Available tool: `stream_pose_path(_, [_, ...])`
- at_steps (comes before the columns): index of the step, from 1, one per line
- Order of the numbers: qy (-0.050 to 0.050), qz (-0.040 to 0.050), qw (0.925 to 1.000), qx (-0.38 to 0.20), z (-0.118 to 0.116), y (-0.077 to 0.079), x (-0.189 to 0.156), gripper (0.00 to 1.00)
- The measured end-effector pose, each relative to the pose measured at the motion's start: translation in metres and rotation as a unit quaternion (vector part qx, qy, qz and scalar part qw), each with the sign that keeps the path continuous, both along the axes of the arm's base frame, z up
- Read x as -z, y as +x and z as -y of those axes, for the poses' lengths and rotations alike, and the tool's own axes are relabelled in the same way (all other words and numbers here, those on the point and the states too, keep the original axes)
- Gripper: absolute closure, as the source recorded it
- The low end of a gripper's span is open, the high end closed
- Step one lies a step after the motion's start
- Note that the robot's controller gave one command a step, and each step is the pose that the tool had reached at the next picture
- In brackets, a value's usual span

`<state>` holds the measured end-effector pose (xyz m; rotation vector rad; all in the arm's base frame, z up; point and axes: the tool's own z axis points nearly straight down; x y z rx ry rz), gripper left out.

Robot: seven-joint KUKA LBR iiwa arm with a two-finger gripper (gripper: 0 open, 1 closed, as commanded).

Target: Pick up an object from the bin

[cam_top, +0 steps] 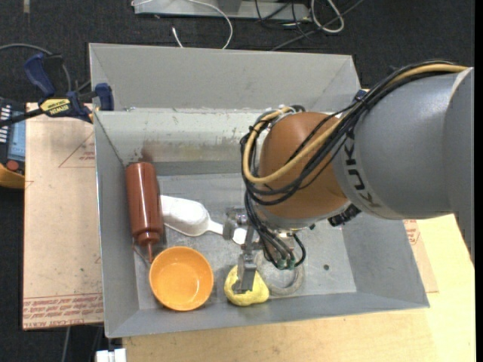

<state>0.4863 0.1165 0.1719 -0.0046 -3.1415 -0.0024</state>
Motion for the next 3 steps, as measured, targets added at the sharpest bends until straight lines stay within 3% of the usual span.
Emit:
stream_pose_path(1, [0.0,0.0,1.0,0.0,0.0,0.0,0.0,0.0])
stream_pose_path(2, [0.0,-0.0001,0.9951,-0.098,0.025,0.014,0.02,0.0])
stream_pose_path(3, [0.0,-0.0002,0.9871,-0.16,0.016,-0.003,0.015,0.0])
